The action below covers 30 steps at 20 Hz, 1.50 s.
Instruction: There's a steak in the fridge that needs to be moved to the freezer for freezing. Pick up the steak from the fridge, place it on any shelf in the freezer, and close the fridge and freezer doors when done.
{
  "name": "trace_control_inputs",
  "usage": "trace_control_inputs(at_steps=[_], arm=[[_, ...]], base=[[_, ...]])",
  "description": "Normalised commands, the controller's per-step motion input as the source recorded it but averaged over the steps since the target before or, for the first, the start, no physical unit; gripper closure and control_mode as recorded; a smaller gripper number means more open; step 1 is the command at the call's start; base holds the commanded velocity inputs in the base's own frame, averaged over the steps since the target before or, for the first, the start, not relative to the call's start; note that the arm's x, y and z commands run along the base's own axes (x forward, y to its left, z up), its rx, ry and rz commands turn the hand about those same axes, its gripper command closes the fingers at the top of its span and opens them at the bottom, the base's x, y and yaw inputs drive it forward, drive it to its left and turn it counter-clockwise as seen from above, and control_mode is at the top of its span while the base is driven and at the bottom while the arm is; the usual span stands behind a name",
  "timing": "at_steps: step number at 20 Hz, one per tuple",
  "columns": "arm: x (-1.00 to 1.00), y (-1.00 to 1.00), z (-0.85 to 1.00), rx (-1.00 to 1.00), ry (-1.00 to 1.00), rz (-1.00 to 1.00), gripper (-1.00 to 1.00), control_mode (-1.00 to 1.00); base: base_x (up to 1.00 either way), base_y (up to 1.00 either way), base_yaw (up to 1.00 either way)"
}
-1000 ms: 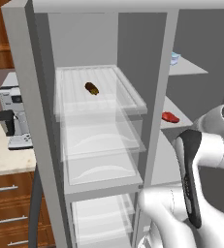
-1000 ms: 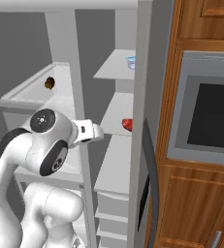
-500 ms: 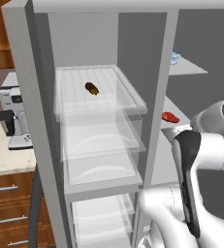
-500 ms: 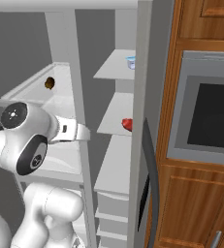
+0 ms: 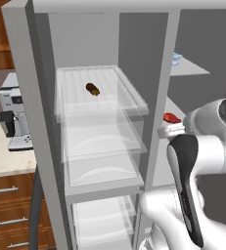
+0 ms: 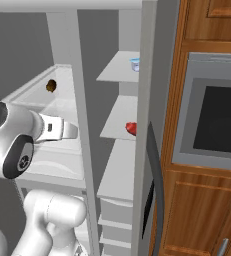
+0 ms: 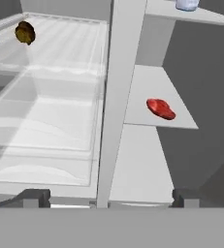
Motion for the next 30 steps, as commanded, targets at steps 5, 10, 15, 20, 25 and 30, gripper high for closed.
trace_control_inputs(at_steps=[5, 10, 15, 20, 25, 30], arm=[[-0.6, 0.0, 0.03, 0.05, -0.06, 0.01, -1.0, -1.0], [-0.58, 0.01, 0.11, 0.06, -0.09, 0.04, -1.0, -1.0], [-0.04, 0.15, 0.02, 0.0, -0.01, 0.01, -1.0, 1.0], [0.0, 0.0, 0.0, 0.0, 0.0, 0.0, -1.0, 1.0], [0.0, 0.0, 0.0, 0.0, 0.0, 0.0, -1.0, 1.0], [0.0, 0.0, 0.0, 0.0, 0.0, 0.0, -1.0, 1.0]], base=[[0.0, 0.0, 0.0], [0.0, 0.0, 0.0], [0.0, 0.08, 0.0], [-0.36, 0.07, 0.0], [-0.97, 0.06, 0.0], [-0.3, 0.19, 0.0]])
